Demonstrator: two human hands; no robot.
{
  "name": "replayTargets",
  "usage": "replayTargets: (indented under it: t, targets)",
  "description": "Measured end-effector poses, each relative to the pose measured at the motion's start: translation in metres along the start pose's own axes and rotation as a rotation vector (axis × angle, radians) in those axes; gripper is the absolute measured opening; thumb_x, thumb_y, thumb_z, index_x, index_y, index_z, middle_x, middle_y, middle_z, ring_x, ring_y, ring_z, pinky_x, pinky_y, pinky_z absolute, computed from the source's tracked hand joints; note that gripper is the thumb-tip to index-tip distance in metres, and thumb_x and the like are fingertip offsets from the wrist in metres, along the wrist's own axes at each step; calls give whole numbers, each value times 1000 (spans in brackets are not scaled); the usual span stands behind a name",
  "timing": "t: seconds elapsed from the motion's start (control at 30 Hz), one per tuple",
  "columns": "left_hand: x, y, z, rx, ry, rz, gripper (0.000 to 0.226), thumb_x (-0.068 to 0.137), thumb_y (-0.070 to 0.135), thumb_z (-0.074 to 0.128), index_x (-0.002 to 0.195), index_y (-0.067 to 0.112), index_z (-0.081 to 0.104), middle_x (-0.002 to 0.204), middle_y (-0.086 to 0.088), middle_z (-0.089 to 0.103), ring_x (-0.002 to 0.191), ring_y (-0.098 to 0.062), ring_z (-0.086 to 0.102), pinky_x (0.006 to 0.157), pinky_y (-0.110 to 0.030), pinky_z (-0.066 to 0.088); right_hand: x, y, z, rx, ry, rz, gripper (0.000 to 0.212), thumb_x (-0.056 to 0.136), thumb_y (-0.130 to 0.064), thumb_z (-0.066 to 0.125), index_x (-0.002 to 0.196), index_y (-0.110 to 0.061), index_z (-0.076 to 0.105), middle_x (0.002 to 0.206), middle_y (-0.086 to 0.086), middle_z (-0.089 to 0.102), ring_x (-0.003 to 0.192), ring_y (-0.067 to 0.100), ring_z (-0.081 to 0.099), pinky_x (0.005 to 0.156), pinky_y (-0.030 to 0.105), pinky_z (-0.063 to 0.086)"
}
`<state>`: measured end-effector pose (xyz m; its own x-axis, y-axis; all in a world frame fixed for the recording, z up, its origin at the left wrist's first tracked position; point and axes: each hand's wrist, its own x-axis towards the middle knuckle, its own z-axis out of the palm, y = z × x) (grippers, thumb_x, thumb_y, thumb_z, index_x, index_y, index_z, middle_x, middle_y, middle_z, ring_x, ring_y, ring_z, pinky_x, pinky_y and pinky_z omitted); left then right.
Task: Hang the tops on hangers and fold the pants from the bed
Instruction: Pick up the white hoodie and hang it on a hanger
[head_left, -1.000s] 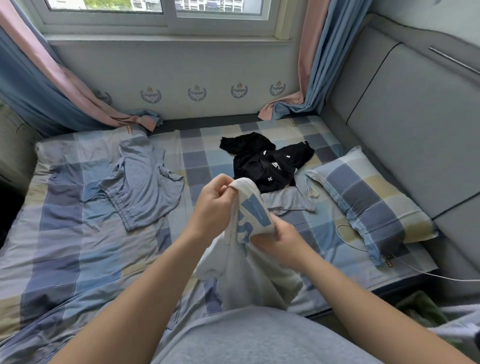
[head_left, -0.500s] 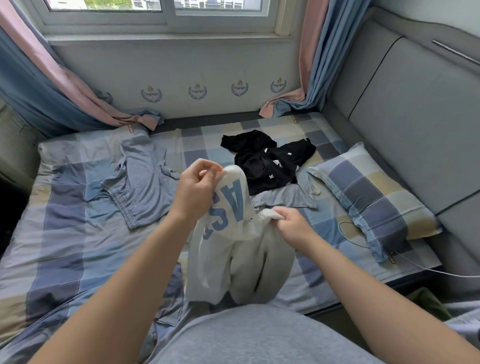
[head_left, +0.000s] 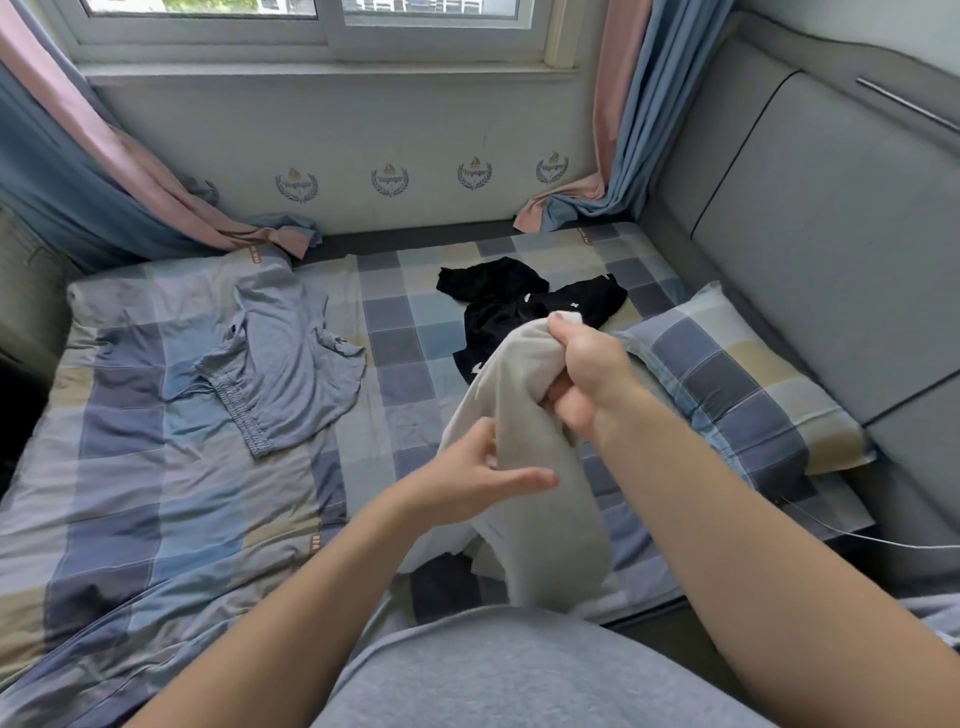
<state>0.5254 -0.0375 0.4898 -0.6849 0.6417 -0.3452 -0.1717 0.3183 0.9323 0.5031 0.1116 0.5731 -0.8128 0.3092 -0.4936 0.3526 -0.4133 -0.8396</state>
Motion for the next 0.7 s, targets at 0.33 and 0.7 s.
replayTargets:
  t: [0.33,0.7]
  targets:
    - [22,-51,-35,240,699,-192,15,94,8,49,85,18,55,78,-4,58,78,-28,56,58,-34,39,-2,-3,-20,242,-15,11,18,104,-21,53,106,-4,60,98,13,66,93,25,66,93,44,55]
    - [-4,18,-71,351,688,358,29,93,25,70,71,11,57,63,-4,46,59,-9,39,55,-26,33,17,70,-67,-616,34,-209,87,86,-27,79,156,-25,27,150,0,33,135,16,36,106,32,34]
